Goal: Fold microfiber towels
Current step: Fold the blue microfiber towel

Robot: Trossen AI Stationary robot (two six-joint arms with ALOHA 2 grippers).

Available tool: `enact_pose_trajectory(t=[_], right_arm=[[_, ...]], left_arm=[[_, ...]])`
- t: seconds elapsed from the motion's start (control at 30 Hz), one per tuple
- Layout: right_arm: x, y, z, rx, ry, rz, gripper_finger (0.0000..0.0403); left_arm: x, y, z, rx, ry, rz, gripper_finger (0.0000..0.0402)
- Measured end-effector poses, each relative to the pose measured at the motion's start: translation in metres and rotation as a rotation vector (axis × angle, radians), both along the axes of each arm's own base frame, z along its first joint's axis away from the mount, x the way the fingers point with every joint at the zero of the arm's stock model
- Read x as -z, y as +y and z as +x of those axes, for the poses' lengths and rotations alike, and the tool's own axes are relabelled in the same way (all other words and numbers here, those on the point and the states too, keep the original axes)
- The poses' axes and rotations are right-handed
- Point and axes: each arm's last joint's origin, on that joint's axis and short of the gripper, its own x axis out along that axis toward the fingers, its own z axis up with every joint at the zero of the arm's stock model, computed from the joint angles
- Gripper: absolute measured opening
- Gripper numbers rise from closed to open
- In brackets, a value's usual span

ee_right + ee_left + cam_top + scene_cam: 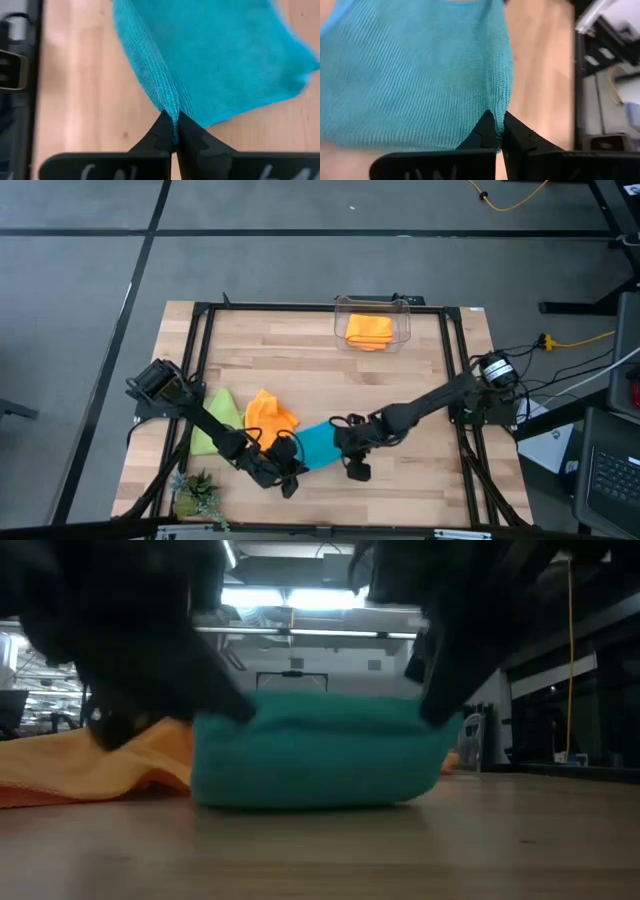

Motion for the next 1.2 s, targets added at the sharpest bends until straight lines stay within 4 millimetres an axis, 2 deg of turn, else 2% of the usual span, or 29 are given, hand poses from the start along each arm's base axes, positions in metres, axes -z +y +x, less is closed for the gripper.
enact_pose_trajectory(t=[0.1,0.23,0.43,0.53,0.7,0.83,0.93,1.1,1.2], right_arm=[[0.013,-0.008,0.006,0.007,0.034,0.001,0.0007],[0.013,-0.008,0.006,-0.033,0.056,0.072,0.0007],[0.008,0.022,-0.005,-0.134,0.090,0.210,0.0007],[0.004,0.040,-0.009,-0.180,0.084,0.247,0.0007],[-0.014,0.046,-0.003,-0.249,0.057,0.224,0.0007],[-0.035,0.039,0.006,-0.281,0.062,0.164,0.0007],[-0.044,0.026,0.012,-0.289,0.067,0.130,0.0007],[-0.039,-0.002,0.022,-0.268,0.064,0.136,0.0007],[-0.033,-0.017,0.024,-0.237,0.086,0.155,0.0007]], left_arm=[[0.009,0.009,-0.005,-0.050,-0.005,-0.060,0.0000],[0.005,0.006,-0.005,-0.025,-0.082,-0.158,0.0000],[-0.016,-0.010,0.007,0.058,-0.130,-0.276,0.0000],[-0.030,-0.021,0.012,0.115,-0.171,-0.265,0.0000],[-0.036,-0.025,0.009,0.140,-0.179,-0.218,0.0000],[-0.026,-0.025,0.000,0.077,-0.141,-0.162,0.0000],[-0.016,-0.021,-0.008,0.024,-0.125,-0.160,0.0000],[0.000,-0.007,-0.016,-0.062,-0.093,-0.220,0.0000],[0.001,-0.003,-0.018,-0.074,-0.133,-0.267,0.0000]])
